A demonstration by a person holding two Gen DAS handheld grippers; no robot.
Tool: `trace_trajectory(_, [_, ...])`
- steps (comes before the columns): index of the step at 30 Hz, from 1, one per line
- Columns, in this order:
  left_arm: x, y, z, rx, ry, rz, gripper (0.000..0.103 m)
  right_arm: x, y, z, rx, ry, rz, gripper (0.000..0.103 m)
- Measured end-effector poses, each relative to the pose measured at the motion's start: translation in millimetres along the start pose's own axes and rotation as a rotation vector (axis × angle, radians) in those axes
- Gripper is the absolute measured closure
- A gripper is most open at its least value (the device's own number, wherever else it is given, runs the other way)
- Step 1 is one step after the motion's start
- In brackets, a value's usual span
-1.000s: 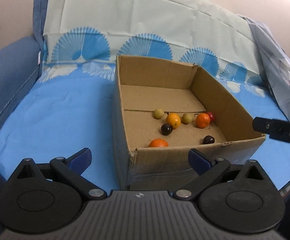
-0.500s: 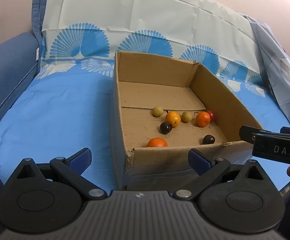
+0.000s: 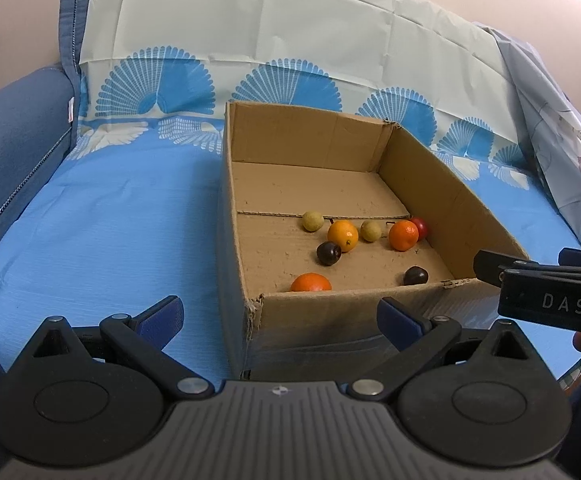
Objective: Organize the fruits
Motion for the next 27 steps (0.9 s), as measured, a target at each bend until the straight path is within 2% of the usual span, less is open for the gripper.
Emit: trace_trajectory(27, [-2.3,-2.7,0.0,-0.002,-0.003,-0.01,0.0,-2.0,5.4,-0.8,-0.004,0.004,0.026,0.001])
Point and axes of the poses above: each gripper's, at about its wrist camera, not at the fingertips, and z roughly against the way its jaws point, y to its left, x to its top, the point moved 8 cm from there along -z, roughly the way its jaws point, and after that the axes turned 10 degrees about x, right-handed, at the moved point
